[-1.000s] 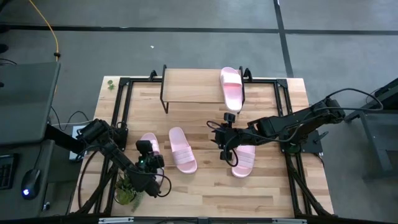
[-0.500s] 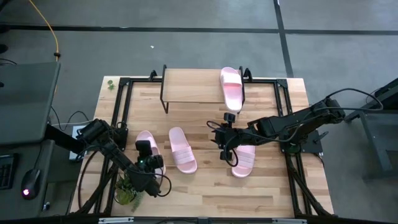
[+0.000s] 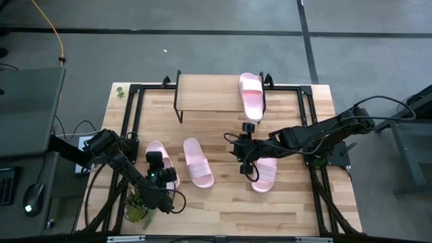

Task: Pick and place slides into the shelf
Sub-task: Put the white slide on the shelf

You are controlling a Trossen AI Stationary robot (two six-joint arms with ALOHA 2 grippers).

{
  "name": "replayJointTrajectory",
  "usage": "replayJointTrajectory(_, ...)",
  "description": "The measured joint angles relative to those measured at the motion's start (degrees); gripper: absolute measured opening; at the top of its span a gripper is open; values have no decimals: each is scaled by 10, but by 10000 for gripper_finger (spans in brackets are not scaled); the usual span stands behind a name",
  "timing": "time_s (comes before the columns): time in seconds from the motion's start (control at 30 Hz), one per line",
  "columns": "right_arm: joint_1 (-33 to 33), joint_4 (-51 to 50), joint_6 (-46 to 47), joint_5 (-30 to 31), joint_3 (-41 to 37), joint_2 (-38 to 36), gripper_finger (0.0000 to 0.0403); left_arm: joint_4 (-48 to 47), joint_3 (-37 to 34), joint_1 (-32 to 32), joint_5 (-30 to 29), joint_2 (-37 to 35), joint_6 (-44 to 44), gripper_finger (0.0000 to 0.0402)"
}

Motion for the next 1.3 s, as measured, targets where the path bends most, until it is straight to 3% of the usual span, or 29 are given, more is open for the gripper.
replayJointTrajectory(0.33,30,0,-19,46,0,0,147,1,49,0,-19,-8,15,1)
replayJointTrajectory(0.53,30,0,-15,46,0,0,147,1,49,0,22,-8,15,16)
replayJointTrajectory(0.73,30,0,-15,46,0,0,147,38,49,0,24,-8,20,76)
replayJointTrajectory(1.0,30,0,-13,46,0,0,147,45,48,0,-23,-8,-21,175)
replayJointTrajectory(1.3,30,0,-12,46,0,0,147,45,30,1,-41,-7,-45,197)
